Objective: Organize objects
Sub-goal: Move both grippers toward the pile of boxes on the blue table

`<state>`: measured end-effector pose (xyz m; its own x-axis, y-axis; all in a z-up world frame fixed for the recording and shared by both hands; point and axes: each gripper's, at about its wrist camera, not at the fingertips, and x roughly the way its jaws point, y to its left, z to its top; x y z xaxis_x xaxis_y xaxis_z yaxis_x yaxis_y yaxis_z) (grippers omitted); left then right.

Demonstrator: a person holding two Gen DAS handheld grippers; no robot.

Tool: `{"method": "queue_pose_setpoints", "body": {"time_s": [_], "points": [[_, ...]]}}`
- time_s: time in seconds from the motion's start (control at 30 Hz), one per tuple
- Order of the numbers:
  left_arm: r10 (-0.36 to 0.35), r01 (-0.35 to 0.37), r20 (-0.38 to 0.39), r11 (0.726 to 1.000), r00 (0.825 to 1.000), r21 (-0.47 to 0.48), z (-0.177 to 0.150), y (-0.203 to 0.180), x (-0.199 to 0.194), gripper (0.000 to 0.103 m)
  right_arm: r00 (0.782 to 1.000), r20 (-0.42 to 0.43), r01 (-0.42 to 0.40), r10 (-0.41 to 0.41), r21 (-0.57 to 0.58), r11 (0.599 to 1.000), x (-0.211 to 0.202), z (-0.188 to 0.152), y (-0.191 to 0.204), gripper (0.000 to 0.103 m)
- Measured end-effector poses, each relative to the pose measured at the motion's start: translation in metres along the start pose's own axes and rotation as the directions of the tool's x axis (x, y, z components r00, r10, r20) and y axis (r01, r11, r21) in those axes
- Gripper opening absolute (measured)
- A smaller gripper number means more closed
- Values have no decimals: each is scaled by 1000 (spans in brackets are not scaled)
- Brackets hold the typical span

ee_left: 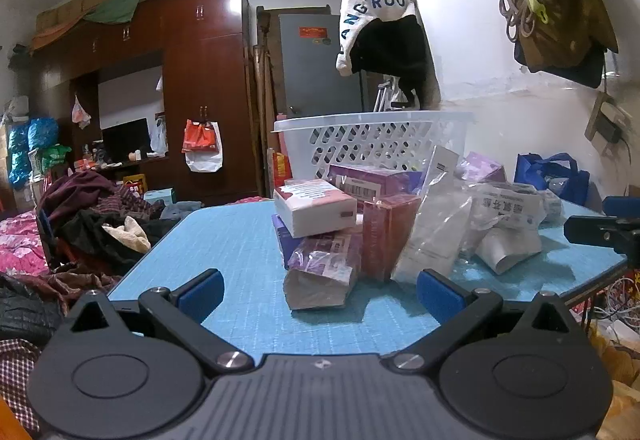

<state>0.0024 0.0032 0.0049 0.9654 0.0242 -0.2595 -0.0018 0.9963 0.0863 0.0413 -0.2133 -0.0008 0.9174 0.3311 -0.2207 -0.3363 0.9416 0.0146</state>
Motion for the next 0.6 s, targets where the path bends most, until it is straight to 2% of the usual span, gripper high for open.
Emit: {"method": "queue_pose_setpoints", "body": {"time_s": [0.13,0.6], "points": [[-20,20,3,1000,1000,4,0,-1,0,103,1000,-4,-5,5,2,1000,0,-1,-1,103],[-15,15,6,1000,1000,-3,2,1,0,103,1000,-14,-7,7,-4,1000,1,-1,0,103]]}}
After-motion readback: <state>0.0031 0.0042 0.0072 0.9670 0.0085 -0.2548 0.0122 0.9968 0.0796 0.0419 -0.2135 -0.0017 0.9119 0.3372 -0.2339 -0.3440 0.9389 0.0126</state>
